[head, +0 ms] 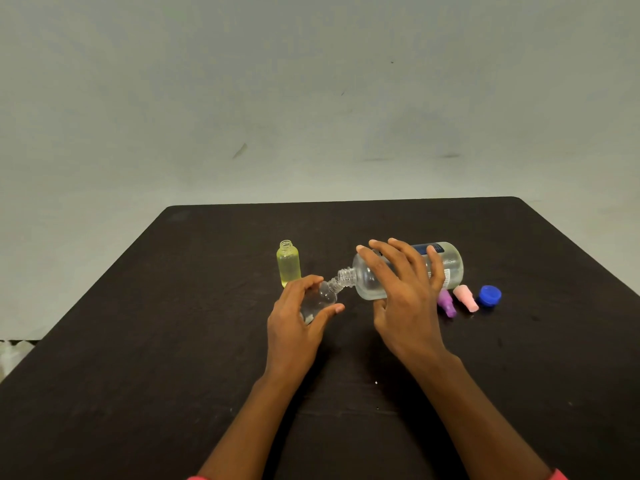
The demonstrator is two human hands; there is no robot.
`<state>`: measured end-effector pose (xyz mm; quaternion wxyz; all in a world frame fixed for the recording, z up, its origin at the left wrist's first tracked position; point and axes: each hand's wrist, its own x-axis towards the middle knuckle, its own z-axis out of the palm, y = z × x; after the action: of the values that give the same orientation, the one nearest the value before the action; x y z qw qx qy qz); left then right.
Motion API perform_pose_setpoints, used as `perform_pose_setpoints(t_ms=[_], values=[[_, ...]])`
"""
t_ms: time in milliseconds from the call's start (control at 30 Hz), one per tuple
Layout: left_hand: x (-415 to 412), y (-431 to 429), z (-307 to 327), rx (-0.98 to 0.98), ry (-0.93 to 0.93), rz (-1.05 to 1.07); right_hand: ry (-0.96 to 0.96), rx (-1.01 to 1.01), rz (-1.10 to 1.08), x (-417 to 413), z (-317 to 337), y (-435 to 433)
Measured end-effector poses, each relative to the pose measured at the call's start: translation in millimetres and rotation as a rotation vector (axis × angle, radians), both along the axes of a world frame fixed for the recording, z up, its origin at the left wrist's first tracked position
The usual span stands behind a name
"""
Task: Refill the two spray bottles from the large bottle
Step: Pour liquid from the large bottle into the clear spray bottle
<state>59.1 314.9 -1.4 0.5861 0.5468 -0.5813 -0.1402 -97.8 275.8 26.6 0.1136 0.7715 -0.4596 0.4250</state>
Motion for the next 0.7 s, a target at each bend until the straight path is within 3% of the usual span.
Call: perform_pose_setpoints(t_ms=[700], values=[[-0.1, 1.8, 2.3, 0.017, -0.014, 0.003, 0.001, 0.002, -0.003, -0.1, 0.4, 0.5]])
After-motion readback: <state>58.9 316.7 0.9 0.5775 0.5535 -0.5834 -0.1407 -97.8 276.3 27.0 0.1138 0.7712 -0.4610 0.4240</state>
